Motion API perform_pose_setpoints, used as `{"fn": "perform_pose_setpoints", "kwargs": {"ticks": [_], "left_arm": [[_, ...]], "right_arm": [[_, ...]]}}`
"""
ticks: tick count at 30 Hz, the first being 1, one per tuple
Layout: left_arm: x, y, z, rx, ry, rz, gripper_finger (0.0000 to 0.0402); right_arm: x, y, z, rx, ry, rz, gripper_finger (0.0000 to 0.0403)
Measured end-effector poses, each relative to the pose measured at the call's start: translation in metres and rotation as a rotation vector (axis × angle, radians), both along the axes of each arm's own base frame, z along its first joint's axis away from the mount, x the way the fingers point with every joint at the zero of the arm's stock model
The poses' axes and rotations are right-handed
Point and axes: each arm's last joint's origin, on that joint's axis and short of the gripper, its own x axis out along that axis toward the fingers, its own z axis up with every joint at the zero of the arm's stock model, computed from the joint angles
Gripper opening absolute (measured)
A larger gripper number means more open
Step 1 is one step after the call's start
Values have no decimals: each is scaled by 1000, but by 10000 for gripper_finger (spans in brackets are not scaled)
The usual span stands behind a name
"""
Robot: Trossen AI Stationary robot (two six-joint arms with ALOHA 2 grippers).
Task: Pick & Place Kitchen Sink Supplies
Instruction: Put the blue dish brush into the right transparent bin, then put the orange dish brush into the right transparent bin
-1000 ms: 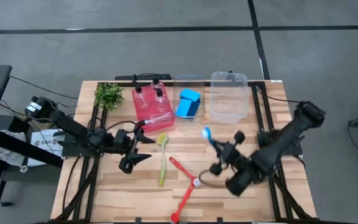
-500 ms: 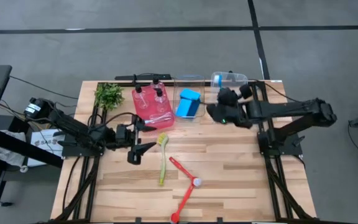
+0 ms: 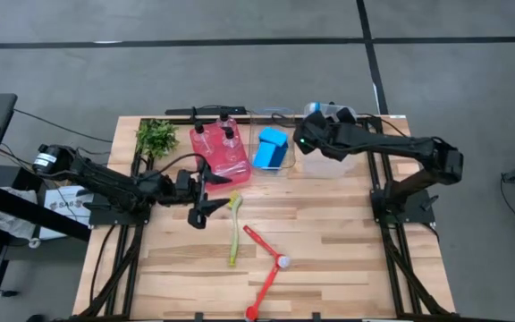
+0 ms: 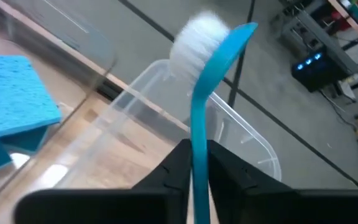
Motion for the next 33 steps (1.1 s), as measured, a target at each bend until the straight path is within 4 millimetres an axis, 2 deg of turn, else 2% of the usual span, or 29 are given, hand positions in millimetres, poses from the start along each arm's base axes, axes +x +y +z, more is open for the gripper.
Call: {"fn": "perform_pose_setpoints", "kwargs": {"ticks": [4,9,15,19,25,29,33], "left_arm": [[-1,-1,-3,-37,12,-37,266],[-1,-1,-4,-88,25,-54,266],[0,-5,-8,-87,67,-72,266],[0,-10,-14,-44,129,-65,266],[-1,-16,-20,-31,187,7,266],[1,-28,-20,60,315,81,266],[7,-43,-14,139,459,86,266]], "right_arm": [[-1,-6,-4,10,22,-24,78],[-4,-3,-3,29,31,-10,121],[-11,17,10,-11,8,29,149],[-16,49,26,-131,-28,94,146],[-27,115,44,-251,-170,296,129],[-37,160,33,-263,-230,467,121],[-46,199,8,-215,-311,592,119]]}}
